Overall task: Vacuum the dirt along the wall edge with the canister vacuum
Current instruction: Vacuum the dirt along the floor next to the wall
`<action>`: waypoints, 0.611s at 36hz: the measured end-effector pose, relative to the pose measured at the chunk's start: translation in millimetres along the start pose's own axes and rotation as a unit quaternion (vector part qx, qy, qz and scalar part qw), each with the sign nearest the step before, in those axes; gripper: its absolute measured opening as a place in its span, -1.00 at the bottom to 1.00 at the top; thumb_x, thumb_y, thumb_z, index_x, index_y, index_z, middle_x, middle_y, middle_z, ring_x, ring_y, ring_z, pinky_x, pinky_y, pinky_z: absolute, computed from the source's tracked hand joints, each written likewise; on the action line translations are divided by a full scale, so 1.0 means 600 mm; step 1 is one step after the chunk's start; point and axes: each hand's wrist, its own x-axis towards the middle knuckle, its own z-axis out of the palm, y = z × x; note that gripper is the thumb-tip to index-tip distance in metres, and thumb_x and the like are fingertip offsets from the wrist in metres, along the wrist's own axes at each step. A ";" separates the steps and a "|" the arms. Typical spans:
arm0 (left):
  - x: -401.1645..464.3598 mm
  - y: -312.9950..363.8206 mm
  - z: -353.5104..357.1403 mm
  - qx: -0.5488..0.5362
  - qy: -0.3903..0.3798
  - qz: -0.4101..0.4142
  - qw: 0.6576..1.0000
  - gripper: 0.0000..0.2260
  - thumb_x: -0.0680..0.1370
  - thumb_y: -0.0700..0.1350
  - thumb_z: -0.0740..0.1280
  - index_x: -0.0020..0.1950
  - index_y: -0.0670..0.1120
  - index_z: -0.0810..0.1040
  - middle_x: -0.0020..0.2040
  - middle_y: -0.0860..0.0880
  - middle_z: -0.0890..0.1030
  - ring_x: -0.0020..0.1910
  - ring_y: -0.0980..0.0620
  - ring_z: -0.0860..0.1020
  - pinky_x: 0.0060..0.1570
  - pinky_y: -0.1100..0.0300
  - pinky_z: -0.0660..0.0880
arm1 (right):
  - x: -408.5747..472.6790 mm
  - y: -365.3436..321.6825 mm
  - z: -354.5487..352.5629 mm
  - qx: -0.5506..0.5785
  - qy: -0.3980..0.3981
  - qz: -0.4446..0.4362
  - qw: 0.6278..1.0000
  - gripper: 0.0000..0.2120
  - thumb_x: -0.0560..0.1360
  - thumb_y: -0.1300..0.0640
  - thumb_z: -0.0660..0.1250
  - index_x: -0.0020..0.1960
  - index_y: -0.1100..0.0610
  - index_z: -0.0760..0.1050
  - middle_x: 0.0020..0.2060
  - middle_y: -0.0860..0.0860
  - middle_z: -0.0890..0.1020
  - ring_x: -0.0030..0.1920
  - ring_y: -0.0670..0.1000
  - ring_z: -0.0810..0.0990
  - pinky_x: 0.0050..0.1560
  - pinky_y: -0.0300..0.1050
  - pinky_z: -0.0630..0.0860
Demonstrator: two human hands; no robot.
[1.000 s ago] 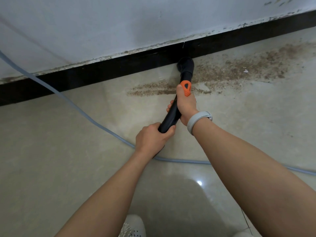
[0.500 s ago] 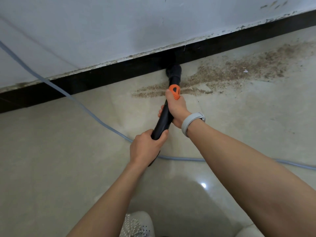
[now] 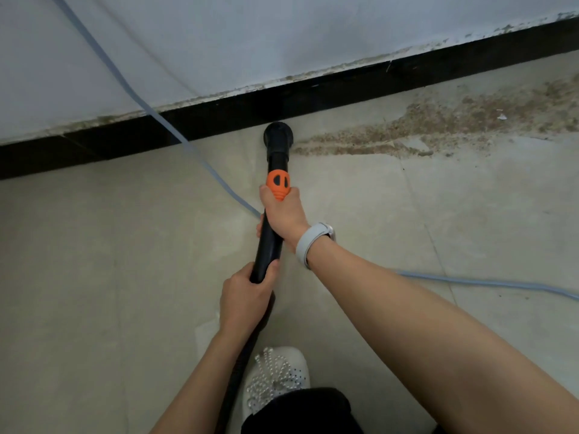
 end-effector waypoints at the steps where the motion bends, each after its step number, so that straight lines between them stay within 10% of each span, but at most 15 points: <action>1: -0.005 -0.005 -0.004 -0.009 -0.005 -0.005 1.000 -0.56 0.38 0.28 0.27 -0.39 -0.10 0.46 -0.46 -0.08 0.53 -0.49 0.01 0.44 -0.43 0.14 0.35 | -0.007 0.004 0.004 0.000 0.004 0.003 1.000 -0.72 0.58 -0.01 0.28 0.05 0.12 0.21 -0.30 0.11 0.44 -0.48 0.08 0.45 -0.39 -0.02 0.55; 6: -0.032 -0.037 -0.018 -0.034 -0.029 -0.015 0.999 -0.47 0.30 0.34 0.23 -0.34 -0.16 0.49 -0.41 -0.16 0.55 -0.50 -0.04 0.47 -0.43 0.11 0.38 | -0.039 0.034 0.015 -0.012 0.023 -0.002 1.000 -0.73 0.60 0.00 0.25 0.07 0.13 0.22 -0.20 0.17 0.47 -0.28 0.14 0.50 -0.16 0.17 0.62; 22: -0.032 -0.024 -0.020 -0.009 -0.064 -0.002 0.998 -0.44 0.27 0.36 0.21 -0.33 -0.18 0.51 -0.42 -0.13 0.58 -0.38 -0.15 0.56 -0.32 -0.06 0.51 | -0.045 0.042 -0.002 -0.011 0.079 -0.001 0.997 -0.71 0.59 -0.08 0.23 0.10 0.10 0.23 -0.21 0.14 0.50 -0.44 0.07 0.49 -0.45 -0.14 0.52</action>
